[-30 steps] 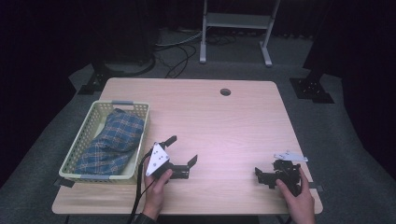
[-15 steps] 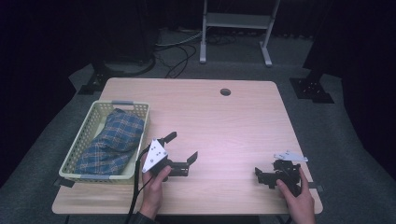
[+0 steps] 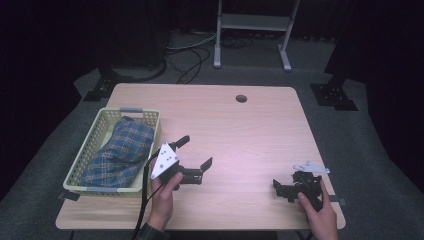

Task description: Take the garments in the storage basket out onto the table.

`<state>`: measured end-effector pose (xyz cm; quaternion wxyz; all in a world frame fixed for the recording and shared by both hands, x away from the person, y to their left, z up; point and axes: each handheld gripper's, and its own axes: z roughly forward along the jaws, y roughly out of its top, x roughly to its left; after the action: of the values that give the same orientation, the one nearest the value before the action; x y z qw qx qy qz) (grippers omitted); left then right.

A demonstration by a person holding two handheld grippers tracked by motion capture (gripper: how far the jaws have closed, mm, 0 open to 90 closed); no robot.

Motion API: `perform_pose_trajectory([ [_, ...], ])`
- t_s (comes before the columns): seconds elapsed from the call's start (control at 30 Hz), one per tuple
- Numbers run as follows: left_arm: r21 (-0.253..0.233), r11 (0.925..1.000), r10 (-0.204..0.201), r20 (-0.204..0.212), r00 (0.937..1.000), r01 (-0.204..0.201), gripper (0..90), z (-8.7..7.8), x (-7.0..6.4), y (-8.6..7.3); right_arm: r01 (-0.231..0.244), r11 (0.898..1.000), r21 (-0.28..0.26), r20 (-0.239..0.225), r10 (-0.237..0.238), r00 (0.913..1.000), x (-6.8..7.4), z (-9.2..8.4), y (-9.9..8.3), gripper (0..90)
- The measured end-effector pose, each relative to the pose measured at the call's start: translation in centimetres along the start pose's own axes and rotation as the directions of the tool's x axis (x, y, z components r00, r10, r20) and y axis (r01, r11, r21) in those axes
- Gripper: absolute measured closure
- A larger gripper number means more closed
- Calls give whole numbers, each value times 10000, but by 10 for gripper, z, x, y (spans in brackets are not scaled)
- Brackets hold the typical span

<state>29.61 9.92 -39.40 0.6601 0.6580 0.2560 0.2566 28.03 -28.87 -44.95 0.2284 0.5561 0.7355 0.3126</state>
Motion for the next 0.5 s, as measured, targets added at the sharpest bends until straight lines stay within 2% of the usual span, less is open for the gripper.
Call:
perform_pose_trajectory([
  [0.5, 32, 10000, -30, 115, 9999, 29, 8, 1, 0, 19, -3, 10000, 1, -1, 3, 10000, 0, 0, 0, 0],
])
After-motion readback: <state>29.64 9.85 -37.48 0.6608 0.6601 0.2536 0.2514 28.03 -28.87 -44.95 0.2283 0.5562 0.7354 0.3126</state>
